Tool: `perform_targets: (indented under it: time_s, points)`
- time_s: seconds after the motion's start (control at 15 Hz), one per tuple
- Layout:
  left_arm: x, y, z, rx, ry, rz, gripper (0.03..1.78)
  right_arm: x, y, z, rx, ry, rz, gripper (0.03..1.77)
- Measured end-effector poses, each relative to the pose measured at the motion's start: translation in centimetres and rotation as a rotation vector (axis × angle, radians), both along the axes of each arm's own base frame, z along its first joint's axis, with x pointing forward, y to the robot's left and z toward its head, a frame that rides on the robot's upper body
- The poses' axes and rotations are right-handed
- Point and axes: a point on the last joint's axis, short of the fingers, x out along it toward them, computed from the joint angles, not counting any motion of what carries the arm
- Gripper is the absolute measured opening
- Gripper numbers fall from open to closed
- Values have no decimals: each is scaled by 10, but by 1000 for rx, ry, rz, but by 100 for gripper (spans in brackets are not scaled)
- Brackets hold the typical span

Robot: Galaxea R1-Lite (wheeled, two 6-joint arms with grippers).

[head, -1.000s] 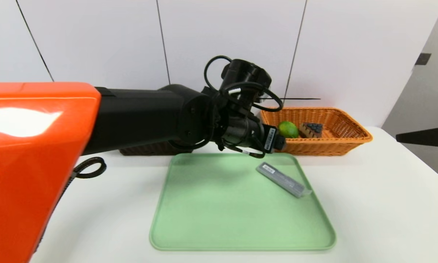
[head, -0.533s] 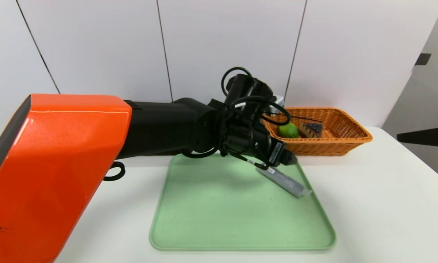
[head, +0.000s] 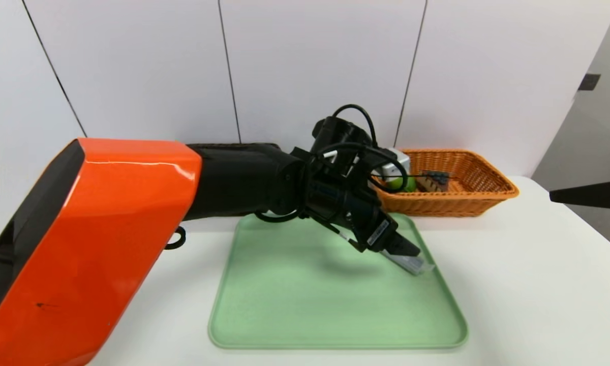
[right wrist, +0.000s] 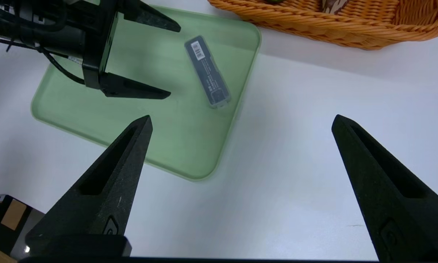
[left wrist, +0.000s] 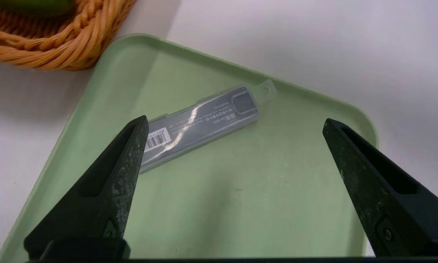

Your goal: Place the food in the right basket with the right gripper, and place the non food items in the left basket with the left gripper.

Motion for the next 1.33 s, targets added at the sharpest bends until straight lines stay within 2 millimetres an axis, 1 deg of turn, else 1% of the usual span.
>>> perform_targets:
  time_s: [0.2,0.33,0.6,1.0,1.33]
  points:
    - [5,-4,-16,13,-28,-97,169,1,0,-4,0,16,0,169]
    - [13,-2,-26,10,-49,-168,169,1,0,-8,-1,28,1,169]
    - [32,6,-35,-38,-83,-271,169,1,0,-16,-2,58,1,169]
    - [40,4,-52,-22,-109,-283,169,1,0,-21,-1,75,4,170]
    - [47,-2,-62,-42,-147,-275,169,0,1,-26,-2,91,12,170]
